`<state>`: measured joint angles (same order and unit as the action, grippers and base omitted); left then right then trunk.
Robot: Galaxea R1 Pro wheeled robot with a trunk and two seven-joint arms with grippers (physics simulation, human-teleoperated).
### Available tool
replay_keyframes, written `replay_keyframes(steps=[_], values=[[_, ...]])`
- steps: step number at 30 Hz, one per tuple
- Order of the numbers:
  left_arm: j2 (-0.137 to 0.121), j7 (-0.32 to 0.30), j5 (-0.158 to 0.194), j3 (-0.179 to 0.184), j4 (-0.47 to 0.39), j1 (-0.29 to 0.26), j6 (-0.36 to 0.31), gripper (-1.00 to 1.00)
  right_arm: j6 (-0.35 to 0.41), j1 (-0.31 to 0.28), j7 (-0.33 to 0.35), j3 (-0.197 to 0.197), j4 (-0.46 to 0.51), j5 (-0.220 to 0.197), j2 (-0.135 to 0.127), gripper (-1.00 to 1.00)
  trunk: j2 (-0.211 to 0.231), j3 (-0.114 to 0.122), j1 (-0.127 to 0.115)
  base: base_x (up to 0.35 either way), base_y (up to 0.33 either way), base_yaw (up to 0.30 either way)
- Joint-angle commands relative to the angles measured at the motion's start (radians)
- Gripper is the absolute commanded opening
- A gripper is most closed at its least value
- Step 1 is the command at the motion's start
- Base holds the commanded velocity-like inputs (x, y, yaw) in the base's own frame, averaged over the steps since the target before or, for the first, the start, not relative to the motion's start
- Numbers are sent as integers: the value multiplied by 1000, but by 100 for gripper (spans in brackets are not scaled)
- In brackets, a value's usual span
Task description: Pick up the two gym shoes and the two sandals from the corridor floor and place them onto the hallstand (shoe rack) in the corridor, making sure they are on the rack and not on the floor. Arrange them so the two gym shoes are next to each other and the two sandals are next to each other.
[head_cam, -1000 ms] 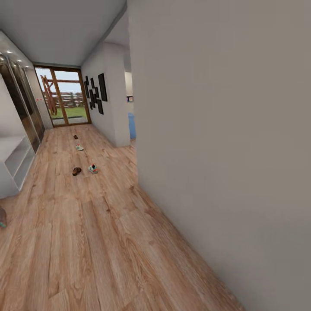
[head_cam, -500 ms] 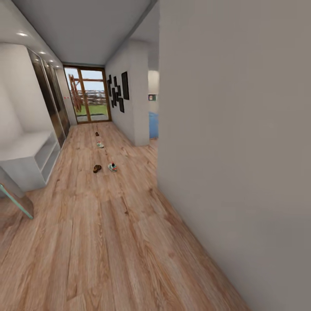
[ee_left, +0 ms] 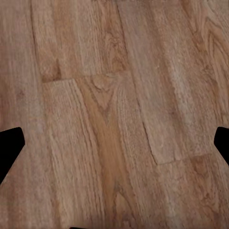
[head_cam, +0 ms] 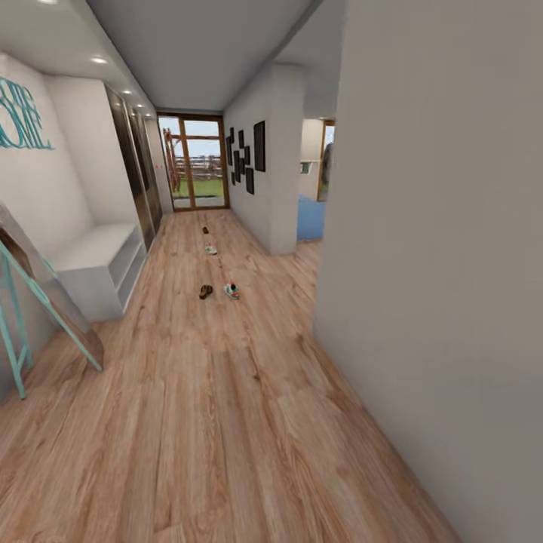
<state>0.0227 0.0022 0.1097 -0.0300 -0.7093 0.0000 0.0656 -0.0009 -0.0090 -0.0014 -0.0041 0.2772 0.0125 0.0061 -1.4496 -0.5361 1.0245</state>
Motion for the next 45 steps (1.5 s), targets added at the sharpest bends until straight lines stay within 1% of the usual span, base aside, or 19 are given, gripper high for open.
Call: replay_keyframes(steps=[1, 10, 23, 25, 27, 29, 30, 31, 33, 34, 36, 37, 38, 39, 40, 41, 42, 45], values=[[0, 0, 10, 0, 0, 0, 2, 100, 0, 0, 0, -1, 0, 1, 0, 100, 0, -1, 1, 279, 228, 246], [0, 0, 10, -1, 0, 0, 2, 100, 0, 0, 0, -1, 0, 1, 0, 100, 0, -7, 1, 279, 228, 168], [-2, -2, 7, -3, -6, -1, 1, 100, 1, 0, -1, -7, 8, -4, -2, 100, 0, -8, 1, 283, 202, 20], [-1, 0, 4, -2, -15, -11, -4, 100, 1, 0, -3, -8, 26, -5, -3, 100, 0, -8, 1, 298, 141, 1], [-1, 0, 2, 0, -18, -52, -15, 100, 7, 0, -3, -8, 81, -3, -3, 100, 0, -8, 1, 305, 127, 0], [0, 1, 1, 1, -19, -82, -29, 100, 10, 0, -3, -8, 112, -3, -3, 100, 0, -8, 1, 311, 116, 0], [1, 1, 0, 2, -20, -113, -52, 100, 13, -1, -3, -8, 138, -2, -3, 100, 0, -8, 1, 316, 107, 0], [1, 1, 0, 3, -21, -129, -66, 100, 15, -1, -3, -8, 149, -1, -3, 100, 0, -8, 1, 318, 104, 0], [2, 1, 0, 4, -22, -190, -120, 100, 43, -5, -3, -8, 197, -1, -3, 100, 0, -8, 1, 321, 98, 0], [2, 0, 0, 5, -22, -205, -129, 100, 57, -6, -3, -8, 212, -1, -3, 100, 0, -8, 1, 322, 95, 0], [5, 0, 0, 6, -22, -254, -150, 100, 119, -8, -3, -8, 297, -1, -3, 100, 0, -8, 1, 323, 93, 0], [6, 0, 0, 6, -22, -265, -153, 100, 147, -9, -3, -8, 348, -1, -3, 100, 0, -8, 1, 324, 91, 0], [8, 0, 0, 7, -23, -295, -159, 100, 169, -9, -3, -8, 400, -2, -3, 100, 0, -8, 1, 324, 91, 0], [10, -1, 1, 7, -26, -330, -163, 100, 200, -10, -3, -8, 504, -2, -3, 100, 0, -8, 1, 326, 87, 0], [10, -2, 1, 7, -33, -345, -164, 100, 215, -10, -2, -8, 555, -2, -3, 100, 0, -8, 1, 329, 68, 0], [11, -2, 1, 7, -39, -350, -165, 100, 224, -10, -2, -8, 579, -2, -3, 100, 0, -8, 1, 331, 55, 0], [11, -2, 1, 7, -73, -364, -166, 100, 272, -10, -2, -8, 653, -1, -3, 100, 0, -8, 1, 337, 22, 0], [16, 0, 1, 8, -110, -370, -167, 100, 308, -10, -1, -8, 697, 0, -3, 100, 0, -8, 1, 340, 13, 0]])
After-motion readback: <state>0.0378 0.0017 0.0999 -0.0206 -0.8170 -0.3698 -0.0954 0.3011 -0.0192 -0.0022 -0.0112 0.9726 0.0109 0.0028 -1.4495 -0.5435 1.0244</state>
